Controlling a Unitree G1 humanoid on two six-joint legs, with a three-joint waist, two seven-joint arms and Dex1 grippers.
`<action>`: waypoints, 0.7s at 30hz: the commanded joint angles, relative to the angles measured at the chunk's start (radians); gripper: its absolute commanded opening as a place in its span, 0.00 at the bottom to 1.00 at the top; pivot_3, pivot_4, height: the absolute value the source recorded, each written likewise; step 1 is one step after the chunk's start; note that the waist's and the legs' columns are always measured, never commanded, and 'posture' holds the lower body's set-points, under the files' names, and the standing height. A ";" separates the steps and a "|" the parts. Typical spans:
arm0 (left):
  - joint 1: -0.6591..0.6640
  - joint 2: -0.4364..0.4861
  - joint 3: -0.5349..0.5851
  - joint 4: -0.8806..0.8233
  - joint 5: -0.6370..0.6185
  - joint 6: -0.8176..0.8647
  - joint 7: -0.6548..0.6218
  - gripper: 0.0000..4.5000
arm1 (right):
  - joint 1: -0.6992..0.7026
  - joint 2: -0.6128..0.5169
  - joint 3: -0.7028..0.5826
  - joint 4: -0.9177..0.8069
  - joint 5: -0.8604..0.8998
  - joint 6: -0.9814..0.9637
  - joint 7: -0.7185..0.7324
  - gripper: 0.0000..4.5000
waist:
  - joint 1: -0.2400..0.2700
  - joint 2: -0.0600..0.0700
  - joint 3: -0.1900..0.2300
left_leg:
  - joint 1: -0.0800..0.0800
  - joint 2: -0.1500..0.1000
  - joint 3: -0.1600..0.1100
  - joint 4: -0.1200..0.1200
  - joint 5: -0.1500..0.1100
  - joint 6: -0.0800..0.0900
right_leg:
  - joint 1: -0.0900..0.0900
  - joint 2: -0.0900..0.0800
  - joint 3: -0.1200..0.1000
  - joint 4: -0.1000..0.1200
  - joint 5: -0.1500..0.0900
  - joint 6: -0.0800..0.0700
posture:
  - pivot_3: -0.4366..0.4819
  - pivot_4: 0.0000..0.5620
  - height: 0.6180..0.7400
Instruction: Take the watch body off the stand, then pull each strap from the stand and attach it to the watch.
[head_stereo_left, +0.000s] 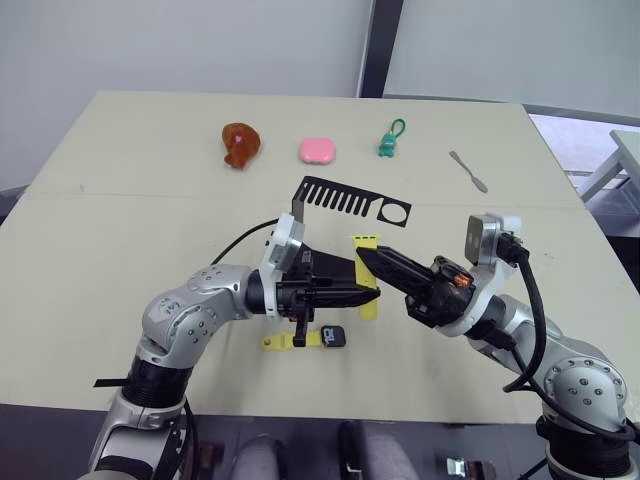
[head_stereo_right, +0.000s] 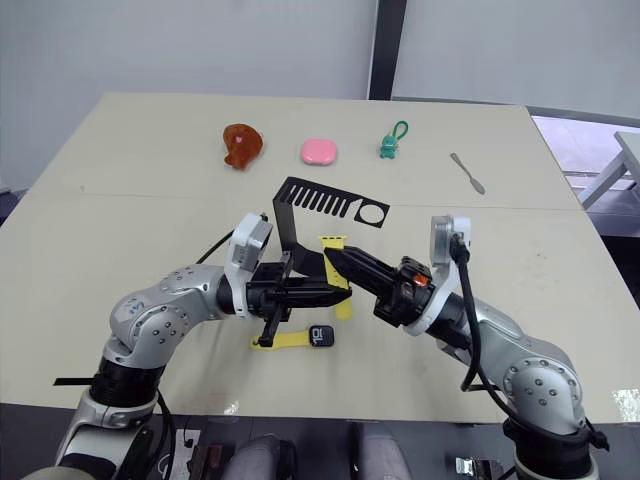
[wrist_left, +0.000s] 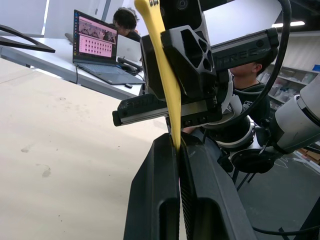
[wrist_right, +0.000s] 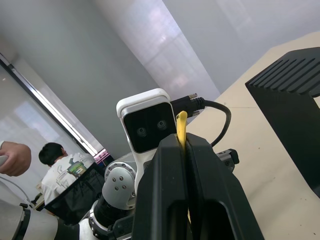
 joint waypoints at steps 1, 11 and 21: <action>-0.012 -0.007 0.002 -0.009 -0.001 -0.015 -0.005 0.00 | -0.003 -0.006 -0.016 -0.017 0.016 -0.016 0.002 0.02 | 0.000 0.000 0.000 | 0.000 0.000 0.000 0.000 0.000 0.000 | 0.000 0.000 0.000 0.000 0.000 0.000 | 0.48 0.27 1.00; -0.019 -0.010 0.004 -0.010 -0.004 -0.010 0.000 0.00 | -0.007 -0.012 -0.016 -0.016 0.019 -0.015 -0.003 0.02 | 0.000 0.000 0.000 | 0.000 0.000 0.000 0.000 0.000 0.000 | 0.000 0.000 0.000 0.000 0.000 0.000 | 0.48 0.27 1.00; -0.022 -0.015 0.004 -0.013 -0.004 -0.009 0.008 0.00 | -0.003 -0.024 -0.012 -0.020 0.015 -0.011 0.003 0.02 | 0.000 0.000 0.000 | 0.000 0.000 0.000 0.000 0.000 0.000 | 0.000 0.000 0.000 0.000 0.000 0.000 | 0.48 0.27 1.00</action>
